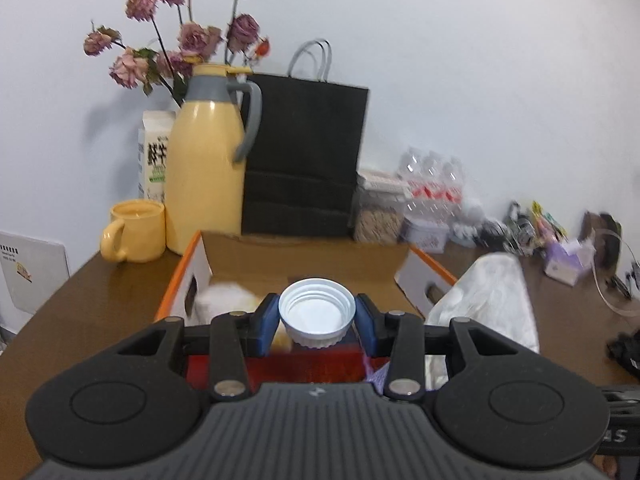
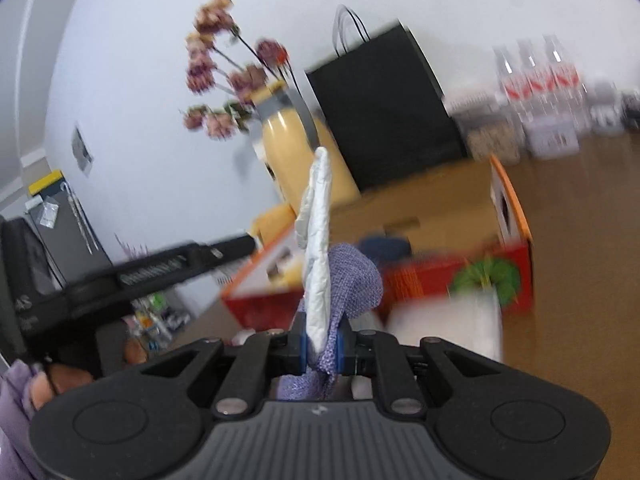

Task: Organize objects
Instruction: 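Carry the white cap and white cloth into the red box and open both grippers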

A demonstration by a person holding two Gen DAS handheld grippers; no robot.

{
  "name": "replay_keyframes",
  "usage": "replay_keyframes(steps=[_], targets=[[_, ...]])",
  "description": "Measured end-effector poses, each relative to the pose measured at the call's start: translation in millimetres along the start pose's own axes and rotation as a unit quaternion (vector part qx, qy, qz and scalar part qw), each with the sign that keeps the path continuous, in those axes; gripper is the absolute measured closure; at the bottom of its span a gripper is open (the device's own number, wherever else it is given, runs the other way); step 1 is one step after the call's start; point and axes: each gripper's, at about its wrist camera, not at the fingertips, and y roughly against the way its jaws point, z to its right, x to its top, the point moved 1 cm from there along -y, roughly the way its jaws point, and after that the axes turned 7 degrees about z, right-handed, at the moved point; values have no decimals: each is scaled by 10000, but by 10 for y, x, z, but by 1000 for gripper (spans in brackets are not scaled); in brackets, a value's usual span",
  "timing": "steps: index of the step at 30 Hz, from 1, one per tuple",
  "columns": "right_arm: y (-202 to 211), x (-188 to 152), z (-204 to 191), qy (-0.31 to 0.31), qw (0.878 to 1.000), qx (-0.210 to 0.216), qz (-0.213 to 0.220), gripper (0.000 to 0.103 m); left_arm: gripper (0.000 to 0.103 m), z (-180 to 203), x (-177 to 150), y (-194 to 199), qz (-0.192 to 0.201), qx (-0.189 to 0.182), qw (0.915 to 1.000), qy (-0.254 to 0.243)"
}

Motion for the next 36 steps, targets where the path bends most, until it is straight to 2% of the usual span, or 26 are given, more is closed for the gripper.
replay_keyframes(steps=[5,7,9,13,14,16,18,21,24,26,31,33,35,36], targets=[[71,-311,129,-110,9981,-365,-480,90,62,32,-284,133,-382,-84,9990,-218],[76,-363,140,-42,9971,-515,-556,83,62,12,-358,120,-524,-60,9984,-193],[93,-364,106,84,9968,-639,-480,77,62,-2,-394,126,-584,-48,9981,-172],[99,-322,59,302,9955,-850,-286,75,62,-4,-379,176,-521,-73,9984,-183],[102,-312,55,333,9948,-930,-243,71,62,-6,-375,186,-508,-76,9985,-185],[116,-287,64,386,9940,-1017,-148,58,62,-15,-373,202,-497,-80,9986,-182],[144,-269,62,432,9932,-1079,-72,55,62,-24,-370,208,-499,-73,9986,-173],[196,-241,63,477,9928,-1099,39,57,62,-32,-364,218,-489,-78,9987,-155],[172,-238,46,518,9936,-1000,-53,91,62,-19,-368,222,-494,-94,9986,-151],[140,-260,43,529,9938,-968,-135,91,62,-17,-370,226,-493,-100,9986,-152],[78,-312,35,532,9932,-1011,-213,71,62,-32,-368,243,-476,-82,9987,-137],[29,-331,11,592,9930,-980,-292,67,62,-35,-371,241,-483,-79,9987,-125],[-19,-352,-7,641,9924,-978,-384,66,62,-31,-376,243,-489,-93,9987,-123],[-36,-362,-15,661,9923,-959,-422,76,62,-29,-378,245,-490,-98,9987,-126]])
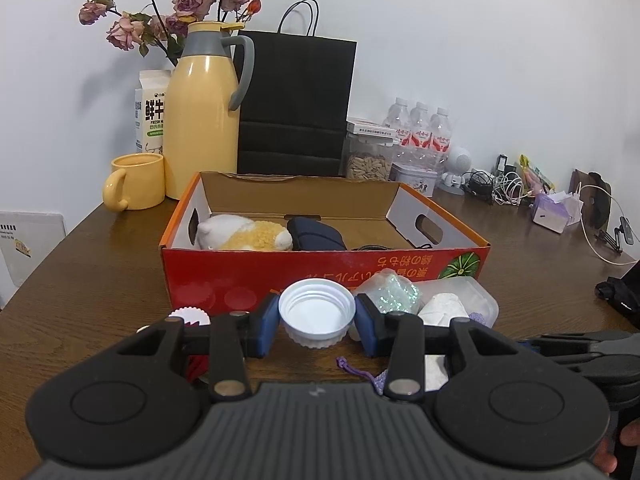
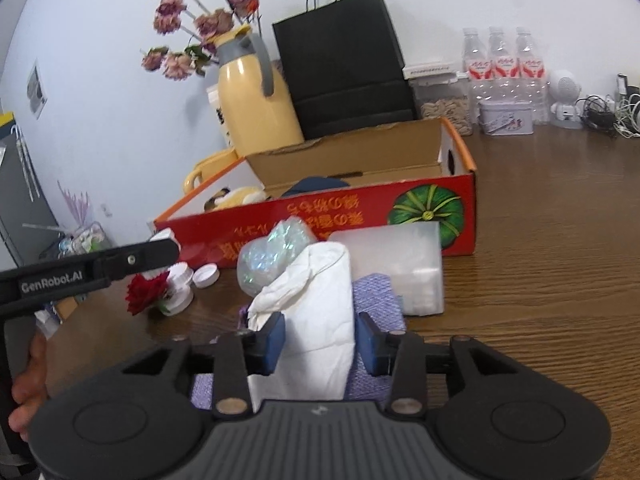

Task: Organize objects
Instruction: 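Carry the white cap and white cloth into the red box and open both grippers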

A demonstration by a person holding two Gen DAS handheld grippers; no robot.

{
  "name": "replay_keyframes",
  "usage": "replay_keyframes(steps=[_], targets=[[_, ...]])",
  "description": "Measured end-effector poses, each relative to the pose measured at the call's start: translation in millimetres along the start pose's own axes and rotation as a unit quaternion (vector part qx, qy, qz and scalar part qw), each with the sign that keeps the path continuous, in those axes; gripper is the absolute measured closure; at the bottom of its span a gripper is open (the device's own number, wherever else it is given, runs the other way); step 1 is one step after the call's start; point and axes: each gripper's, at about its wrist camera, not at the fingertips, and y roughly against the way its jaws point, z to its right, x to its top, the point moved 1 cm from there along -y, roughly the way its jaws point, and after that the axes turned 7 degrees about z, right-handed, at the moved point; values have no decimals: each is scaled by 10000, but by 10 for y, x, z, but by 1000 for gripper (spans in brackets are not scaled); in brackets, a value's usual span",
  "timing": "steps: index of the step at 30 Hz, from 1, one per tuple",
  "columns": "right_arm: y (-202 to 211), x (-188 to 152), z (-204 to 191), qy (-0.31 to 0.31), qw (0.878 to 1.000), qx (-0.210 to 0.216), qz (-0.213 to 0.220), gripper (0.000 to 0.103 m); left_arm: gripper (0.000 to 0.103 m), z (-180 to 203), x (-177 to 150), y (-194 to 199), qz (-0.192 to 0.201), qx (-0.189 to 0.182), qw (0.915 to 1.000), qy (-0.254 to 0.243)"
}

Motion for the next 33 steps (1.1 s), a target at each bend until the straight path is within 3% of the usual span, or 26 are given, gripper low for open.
replay_keyframes(steps=[1,11,18,24,30,33], targets=[[6,-4,-10,19,10000,50,3,94,62,1,-2,5,2,-7,10000,-7],[307,390,-39,-231,9943,531,900,99,62,5,218,-31,326,45,9995,-8],[35,931,37,-362,9877,545,1420,99,62,108,603,-359,688,162,9975,9],[-504,1214,230,-531,9867,304,1508,99,62,91,762,-871,680,373,9968,186],[-938,1067,351,-173,9926,-271,1175,99,62,-9,630,-1194,451,579,9971,217],[-998,1034,338,-34,9937,-350,1064,99,62,-15,585,-1210,454,624,9969,131]])
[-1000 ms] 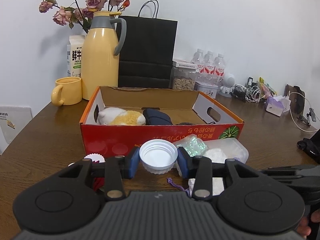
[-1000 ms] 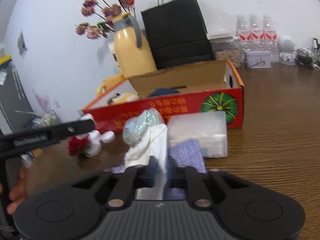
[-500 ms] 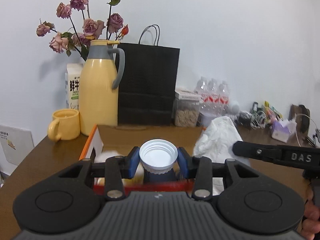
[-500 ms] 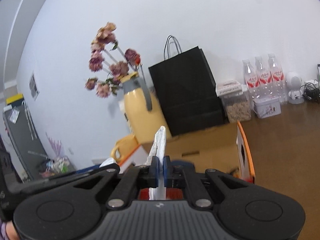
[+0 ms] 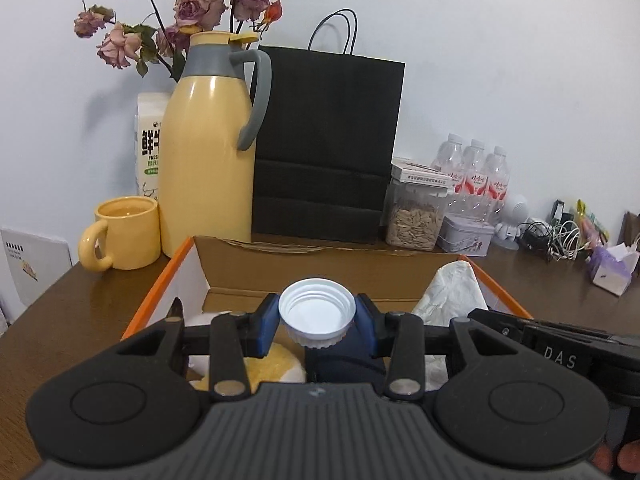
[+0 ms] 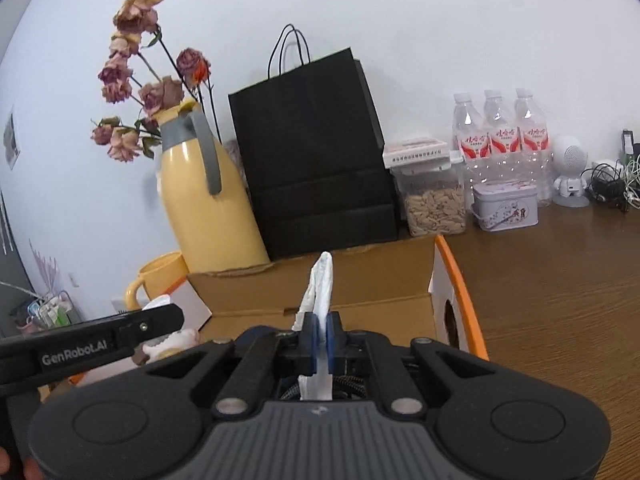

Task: Organize objects
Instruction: 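Carry the white cap and white cloth into the red box and open both grippers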

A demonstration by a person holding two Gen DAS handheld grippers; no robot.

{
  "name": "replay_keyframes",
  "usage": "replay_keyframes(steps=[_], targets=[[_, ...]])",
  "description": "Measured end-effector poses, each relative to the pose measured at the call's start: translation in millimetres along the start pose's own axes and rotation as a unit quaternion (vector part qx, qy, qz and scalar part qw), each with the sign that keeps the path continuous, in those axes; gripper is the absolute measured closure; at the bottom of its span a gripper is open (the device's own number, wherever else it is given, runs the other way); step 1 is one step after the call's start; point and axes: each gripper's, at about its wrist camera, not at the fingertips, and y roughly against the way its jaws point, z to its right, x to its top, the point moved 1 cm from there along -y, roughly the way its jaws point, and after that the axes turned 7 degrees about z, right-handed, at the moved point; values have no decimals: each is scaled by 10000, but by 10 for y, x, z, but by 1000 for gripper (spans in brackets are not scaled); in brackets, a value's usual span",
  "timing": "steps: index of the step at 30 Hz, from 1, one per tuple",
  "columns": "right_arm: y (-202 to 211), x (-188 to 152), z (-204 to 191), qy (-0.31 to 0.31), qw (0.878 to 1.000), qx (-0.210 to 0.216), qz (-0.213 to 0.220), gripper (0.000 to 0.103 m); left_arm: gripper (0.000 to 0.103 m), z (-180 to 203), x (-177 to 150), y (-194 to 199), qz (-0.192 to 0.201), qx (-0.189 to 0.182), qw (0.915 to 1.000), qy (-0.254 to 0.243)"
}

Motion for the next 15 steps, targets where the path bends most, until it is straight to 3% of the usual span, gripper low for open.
replay_keyframes(steps=[2,4,5,6,7,8,9,10,15], targets=[[41,-12,-41,146,9999,-74,36,97,62,10,-25,28,70,52,9999,-75],[95,-29,-69,262,9994,-195,61,90,54,13,-41,58,99,166,9997,-124],[111,-33,-77,309,9991,-284,66,85,39,8,-41,69,127,242,9995,-145],[127,-39,-82,342,9988,-350,73,68,15,0,-40,82,171,347,9991,-145],[150,-45,-90,368,9985,-400,84,44,6,-13,-40,105,250,452,9986,-132],[167,-47,-96,393,9982,-447,116,29,0,-23,-35,129,341,513,9980,-116],[189,-46,-105,434,9975,-521,181,15,0,-40,-20,148,407,558,9976,-91],[219,-43,-121,499,9967,-590,259,10,0,-54,-6,156,420,573,9975,-60],[286,-43,-166,622,9955,-607,367,0,0,-87,9,175,416,647,9970,28]])
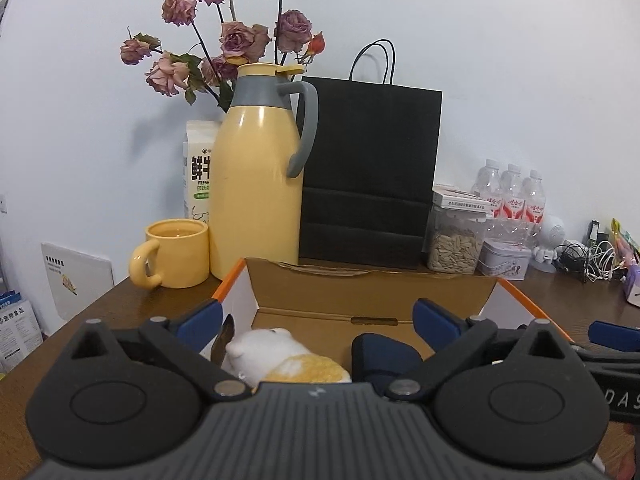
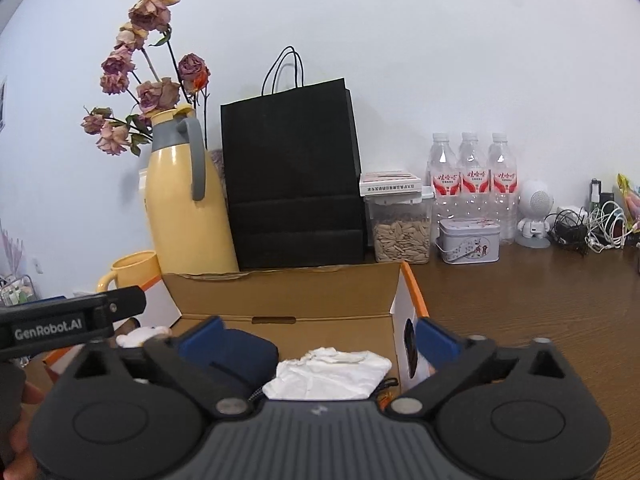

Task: Organize objects
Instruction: 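Carry the white cap and white cloth into the red box and open both grippers, then withdraw both grippers up from the red box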

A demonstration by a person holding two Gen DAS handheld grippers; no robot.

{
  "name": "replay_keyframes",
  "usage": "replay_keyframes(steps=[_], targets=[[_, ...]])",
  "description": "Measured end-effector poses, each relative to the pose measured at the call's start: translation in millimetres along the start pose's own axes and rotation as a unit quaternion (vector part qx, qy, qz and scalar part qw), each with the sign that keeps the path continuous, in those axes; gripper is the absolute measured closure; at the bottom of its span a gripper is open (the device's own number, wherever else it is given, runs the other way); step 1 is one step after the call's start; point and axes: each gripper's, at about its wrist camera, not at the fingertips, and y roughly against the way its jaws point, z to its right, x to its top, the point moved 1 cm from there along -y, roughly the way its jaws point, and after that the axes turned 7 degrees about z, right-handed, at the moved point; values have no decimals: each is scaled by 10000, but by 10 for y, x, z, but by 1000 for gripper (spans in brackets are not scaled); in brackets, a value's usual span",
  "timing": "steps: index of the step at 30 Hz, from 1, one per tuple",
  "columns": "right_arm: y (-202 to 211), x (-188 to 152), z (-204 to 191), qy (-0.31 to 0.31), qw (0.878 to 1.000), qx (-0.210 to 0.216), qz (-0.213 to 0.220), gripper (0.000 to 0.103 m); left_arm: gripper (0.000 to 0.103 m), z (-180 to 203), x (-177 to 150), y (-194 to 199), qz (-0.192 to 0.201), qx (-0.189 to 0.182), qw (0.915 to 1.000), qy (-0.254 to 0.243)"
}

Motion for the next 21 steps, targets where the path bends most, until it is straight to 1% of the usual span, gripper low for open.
replay_keyframes(steps=[13,21], targets=[[66,42,-39,116,9999,1,72,0,0,25,15,74,74,-120,9999,-37],[247,173,-83,167,9997,117,153,0,0,-8,182,263,130,-236,9996,-27]])
